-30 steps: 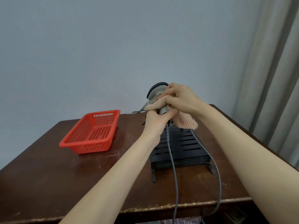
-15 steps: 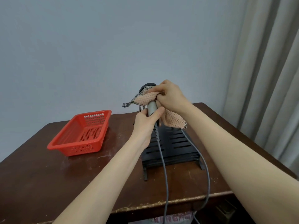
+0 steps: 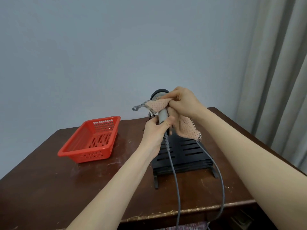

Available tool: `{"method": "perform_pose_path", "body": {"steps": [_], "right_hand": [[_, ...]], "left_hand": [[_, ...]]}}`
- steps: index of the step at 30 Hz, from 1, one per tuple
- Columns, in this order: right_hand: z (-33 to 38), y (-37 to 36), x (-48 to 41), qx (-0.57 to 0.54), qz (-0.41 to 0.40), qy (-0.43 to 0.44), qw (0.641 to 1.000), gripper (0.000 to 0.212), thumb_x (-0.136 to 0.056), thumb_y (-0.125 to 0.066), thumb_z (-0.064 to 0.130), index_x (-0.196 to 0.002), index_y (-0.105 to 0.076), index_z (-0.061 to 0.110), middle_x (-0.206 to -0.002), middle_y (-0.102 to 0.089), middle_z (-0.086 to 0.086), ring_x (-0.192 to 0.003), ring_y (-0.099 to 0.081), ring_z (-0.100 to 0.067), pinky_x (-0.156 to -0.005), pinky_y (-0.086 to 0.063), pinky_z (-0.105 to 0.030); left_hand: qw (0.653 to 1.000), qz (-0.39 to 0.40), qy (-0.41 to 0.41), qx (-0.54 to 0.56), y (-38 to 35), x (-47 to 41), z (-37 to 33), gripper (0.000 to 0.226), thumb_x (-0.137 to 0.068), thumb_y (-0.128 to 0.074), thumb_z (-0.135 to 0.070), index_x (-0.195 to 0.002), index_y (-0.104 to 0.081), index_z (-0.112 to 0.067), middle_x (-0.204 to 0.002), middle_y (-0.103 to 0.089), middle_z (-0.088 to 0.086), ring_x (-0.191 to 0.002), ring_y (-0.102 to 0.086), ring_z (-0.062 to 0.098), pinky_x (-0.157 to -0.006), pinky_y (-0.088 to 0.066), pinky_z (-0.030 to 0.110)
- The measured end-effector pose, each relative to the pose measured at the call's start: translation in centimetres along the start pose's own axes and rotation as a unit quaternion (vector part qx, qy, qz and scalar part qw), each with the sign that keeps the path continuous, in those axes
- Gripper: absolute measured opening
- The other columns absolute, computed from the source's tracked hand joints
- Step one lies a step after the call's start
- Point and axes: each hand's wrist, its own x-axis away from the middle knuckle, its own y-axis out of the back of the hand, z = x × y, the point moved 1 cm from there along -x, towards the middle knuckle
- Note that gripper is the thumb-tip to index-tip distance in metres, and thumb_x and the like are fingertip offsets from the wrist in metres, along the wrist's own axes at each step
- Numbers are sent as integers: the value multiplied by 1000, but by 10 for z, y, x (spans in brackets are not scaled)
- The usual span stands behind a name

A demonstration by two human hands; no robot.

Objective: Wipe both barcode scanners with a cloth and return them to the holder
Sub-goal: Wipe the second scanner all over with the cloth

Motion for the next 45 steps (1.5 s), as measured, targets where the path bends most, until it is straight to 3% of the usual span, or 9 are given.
{"method": "perform_pose_path", "body": {"steps": [7,13,17,21,27,31,37,40,45], "right_hand": [[10,-1,8,-62,55,-5,997,37,-87,-50,-1,-99,-72,25,-96,-58,7,-93,-56,-1,-83,-40,-16],[19,5,22,-93,174,26,980,38,-86,-54,-4,-86,-72,29,-80,-58,17,-72,-56,16,-69,-40,-4],[12,0,12,-9,99,50,994,44,-85,-52,-2,-89,-68,40,-84,-47,10,-79,-51,-2,-71,-39,-11],[0,-5,0,62,-1,15,998,39,-88,-51,5,-105,-72,33,-89,-44,7,-89,-49,-12,-78,-39,-24],[17,3,13,-45,135,46,989,38,-85,-52,-6,-108,-72,17,-81,-52,16,-72,-52,19,-73,-37,-6],[17,3,17,-65,208,23,976,25,-86,-62,4,-95,-76,23,-71,-57,20,-71,-54,15,-72,-40,-6],[6,-6,3,5,15,15,1000,43,-84,-49,0,-107,-73,28,-82,-51,15,-80,-53,2,-78,-40,-18],[-2,-12,1,29,-10,-3,1000,48,-83,-47,3,-111,-70,35,-97,-53,4,-96,-53,-12,-85,-43,-25],[12,-6,13,-144,62,-14,988,46,-80,-48,-7,-89,-74,30,-87,-67,14,-84,-60,0,-75,-47,-11]], "left_hand": [[1000,9,-12,6,3,1,-4,31,-71,-72,-37,-84,-64,-10,-64,-62,2,-59,-52,17,-62,-43,32],[994,30,-85,56,8,-5,0,38,-68,-74,-27,-105,-65,-21,-108,-71,-1,-108,-65,14,-91,-52,29],[999,26,-33,30,10,-4,2,42,-57,-81,-47,-87,-72,-19,-80,-70,4,-77,-61,25,-63,-42,35],[999,51,14,11,6,-3,4,68,-46,-78,-59,-85,-60,-5,-57,-58,-4,-55,-51,13,-59,-35,31],[999,29,-27,19,9,-6,-1,81,-44,-80,-66,-98,-65,-9,-73,-68,1,-69,-60,18,-58,-39,34],[995,35,-68,62,11,-6,-1,64,-56,-76,-48,-109,-65,-15,-105,-72,2,-106,-66,18,-89,-54,32],[999,41,19,-5,13,-3,2,40,-76,-72,-44,-85,-59,-6,-61,-59,-1,-53,-51,14,-58,-32,32],[999,34,19,2,13,-3,0,32,-83,-70,-36,-84,-59,-5,-59,-58,-3,-52,-51,13,-60,-33,34],[999,37,3,8,13,0,-4,51,-68,-69,-46,-95,-62,-3,-70,-60,3,-65,-54,17,-62,-44,31]]}}
